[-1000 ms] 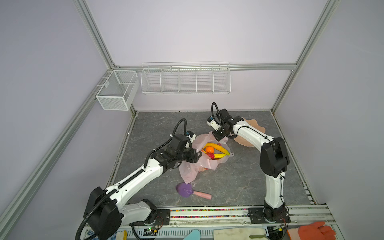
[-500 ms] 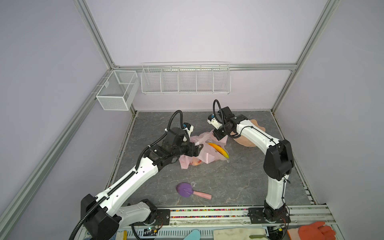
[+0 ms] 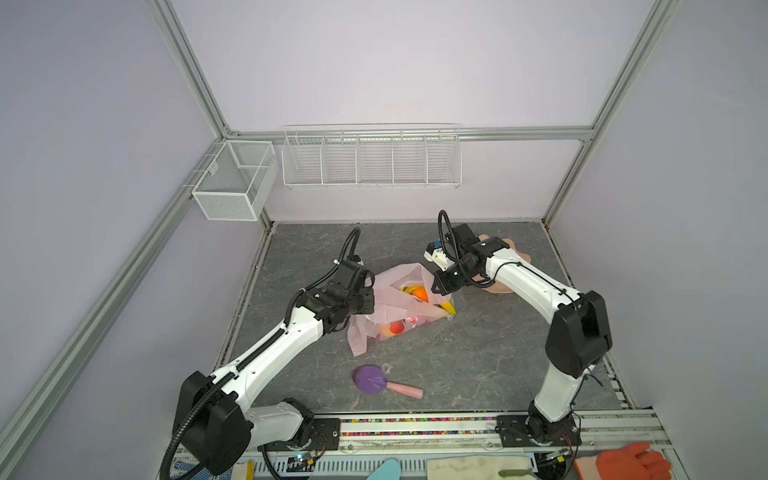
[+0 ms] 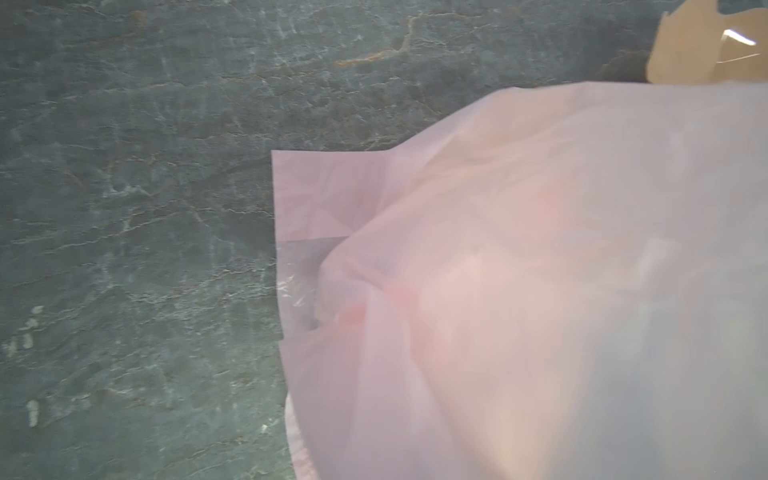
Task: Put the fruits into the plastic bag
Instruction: 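Grasp the pink bag rim with the right gripper while the left holds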
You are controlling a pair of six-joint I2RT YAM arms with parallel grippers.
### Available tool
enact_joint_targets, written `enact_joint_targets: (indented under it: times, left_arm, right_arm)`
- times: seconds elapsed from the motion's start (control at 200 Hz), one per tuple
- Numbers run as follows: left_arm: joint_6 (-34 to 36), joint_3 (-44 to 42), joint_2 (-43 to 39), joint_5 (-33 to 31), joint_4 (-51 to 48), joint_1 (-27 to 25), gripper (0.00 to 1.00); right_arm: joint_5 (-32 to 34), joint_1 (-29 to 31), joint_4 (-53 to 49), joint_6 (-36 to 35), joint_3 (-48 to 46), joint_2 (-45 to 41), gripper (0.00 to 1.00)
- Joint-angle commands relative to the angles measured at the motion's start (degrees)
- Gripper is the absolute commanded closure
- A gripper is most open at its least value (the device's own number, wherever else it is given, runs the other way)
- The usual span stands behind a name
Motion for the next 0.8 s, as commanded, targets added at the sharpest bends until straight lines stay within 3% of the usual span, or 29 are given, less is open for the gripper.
enact_joint_targets:
  times: [0.0,0.075,0.165,0.305,0.42,0.68,0.795]
  left_arm:
    - [3.3,4.33,1.91,-4.53,-1.74,0.44,0.89]
    - [4.1,6.61,3.06,-1.39,-3.52,0.44,0.89]
    - [5.53,5.71,2.55,4.42,-1.43,-0.19,0.9]
    - [5.91,1.56,-0.49,8.34,4.02,-2.47,0.89]
    - [5.44,1.13,-0.98,8.65,3.57,-2.9,0.89]
    - [6.03,1.22,-0.73,8.83,2.69,-2.92,0.89]
    - [6.38,1.61,-0.89,7.32,0.95,-2.9,0.89]
  right_arm:
    - [-7.13,1.19,1.49,7.82,-2.46,-3.2,0.75]
    - [-4.31,1.09,1.12,7.65,-2.32,-4.2,0.44]
    - [3.17,0.24,0.19,4.76,-1.54,-5.33,0.22]
    - [10.78,-0.36,-0.8,-4.91,-0.77,-6.02,0.0]
    - [15.1,-0.43,3.43,-13.27,-5.49,-7.87,0.12]
    - [6.46,-2.7,7.95,-19.59,-7.17,-2.31,0.12]
    - [6.89,-3.28,8.09,-22.93,-7.5,-0.69,0.11]
